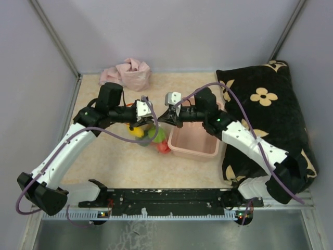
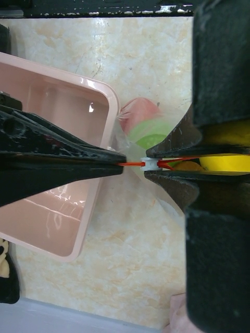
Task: Place the food in the zip-top bag and seal the zipper
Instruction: Zip the zipper food storage bag at the center of the board.
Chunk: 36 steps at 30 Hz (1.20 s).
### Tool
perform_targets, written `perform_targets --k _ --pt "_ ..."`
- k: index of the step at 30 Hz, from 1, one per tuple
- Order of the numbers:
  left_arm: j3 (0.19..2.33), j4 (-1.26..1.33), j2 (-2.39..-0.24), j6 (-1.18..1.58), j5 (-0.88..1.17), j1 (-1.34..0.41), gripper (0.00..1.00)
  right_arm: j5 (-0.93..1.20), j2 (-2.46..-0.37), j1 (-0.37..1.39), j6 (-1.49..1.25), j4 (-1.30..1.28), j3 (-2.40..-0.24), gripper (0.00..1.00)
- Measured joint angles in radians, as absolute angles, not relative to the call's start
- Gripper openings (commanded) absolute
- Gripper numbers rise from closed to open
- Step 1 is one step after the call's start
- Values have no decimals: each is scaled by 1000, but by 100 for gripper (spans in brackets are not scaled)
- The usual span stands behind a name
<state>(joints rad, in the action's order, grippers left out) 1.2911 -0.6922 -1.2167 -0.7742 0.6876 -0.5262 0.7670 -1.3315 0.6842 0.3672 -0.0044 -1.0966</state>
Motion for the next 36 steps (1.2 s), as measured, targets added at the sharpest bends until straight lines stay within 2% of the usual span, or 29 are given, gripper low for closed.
perform_targets --k 13,14,18,22,32,36 --pt "1291 -696 -1217 -762 621 -528 1 663 -1234 644 446 -189 -1096 0" --pt "1291 -698 -1217 -762 617 -528 1 662 -1234 643 446 -191 -1096 2" --pt "1291 -710 -1217 -764 617 -527 0 690 -1243 640 439 -204 -1116 30" --pt "1291 -724 -1217 -764 617 -523 0 732 -1290 633 420 -189 -1179 40" --pt "1291 -727 -1217 -764 621 -523 0 805 -1430 683 417 -197 -1267 43" --pt "1291 -726 -1217 -764 625 -523 0 807 -1449 701 417 -210 -1271 33"
